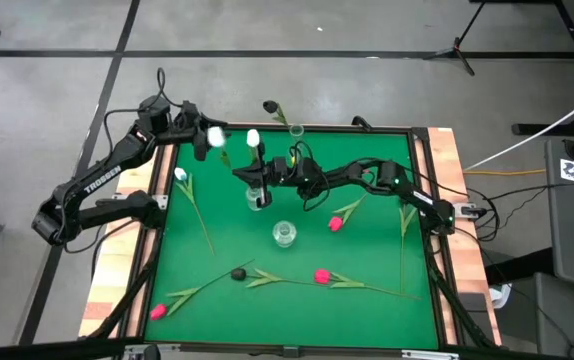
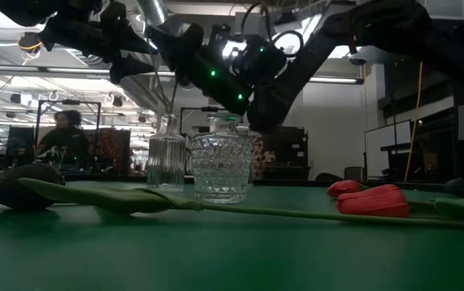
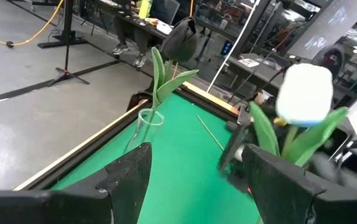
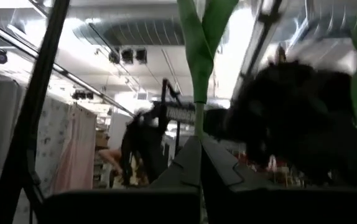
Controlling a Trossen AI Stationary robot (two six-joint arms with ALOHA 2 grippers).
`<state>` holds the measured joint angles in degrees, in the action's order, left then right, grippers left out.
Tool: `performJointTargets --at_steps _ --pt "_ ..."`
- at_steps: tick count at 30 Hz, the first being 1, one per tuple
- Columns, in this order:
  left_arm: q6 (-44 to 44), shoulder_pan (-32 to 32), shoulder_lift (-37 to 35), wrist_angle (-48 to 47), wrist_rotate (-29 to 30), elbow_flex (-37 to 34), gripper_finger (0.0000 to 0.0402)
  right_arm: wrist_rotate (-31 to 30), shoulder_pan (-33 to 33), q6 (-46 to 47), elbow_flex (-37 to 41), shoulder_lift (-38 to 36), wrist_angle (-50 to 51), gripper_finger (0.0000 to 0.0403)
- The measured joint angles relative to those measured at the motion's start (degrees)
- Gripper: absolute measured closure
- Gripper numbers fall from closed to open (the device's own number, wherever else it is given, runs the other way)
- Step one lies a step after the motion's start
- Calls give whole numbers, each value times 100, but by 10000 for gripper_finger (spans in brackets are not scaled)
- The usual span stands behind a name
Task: Sort flowers into vase by color
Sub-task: Put the right white flower into the middle transparent vase
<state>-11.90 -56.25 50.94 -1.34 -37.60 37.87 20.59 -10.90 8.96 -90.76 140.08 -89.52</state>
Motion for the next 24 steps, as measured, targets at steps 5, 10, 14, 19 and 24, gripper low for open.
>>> performJointTargets --at_steps 5,10,14,19,24 --pt "0 1 0 -9 0 0 153 141 2 -21 -6 38 -59 403" --pt "0 0 0 -13 40 0 153 147 0 -46 -6 38 -53 403" --pt "0 0 0 -13 42 0 153 170 4 -63 -6 38 -45 402" --pt "-2 0 0 -15 42 0 153 170 -4 -66 -6 38 24 394" --pt "-24 1 0 -15 42 0 153 196 -13 -41 -6 38 293 376"
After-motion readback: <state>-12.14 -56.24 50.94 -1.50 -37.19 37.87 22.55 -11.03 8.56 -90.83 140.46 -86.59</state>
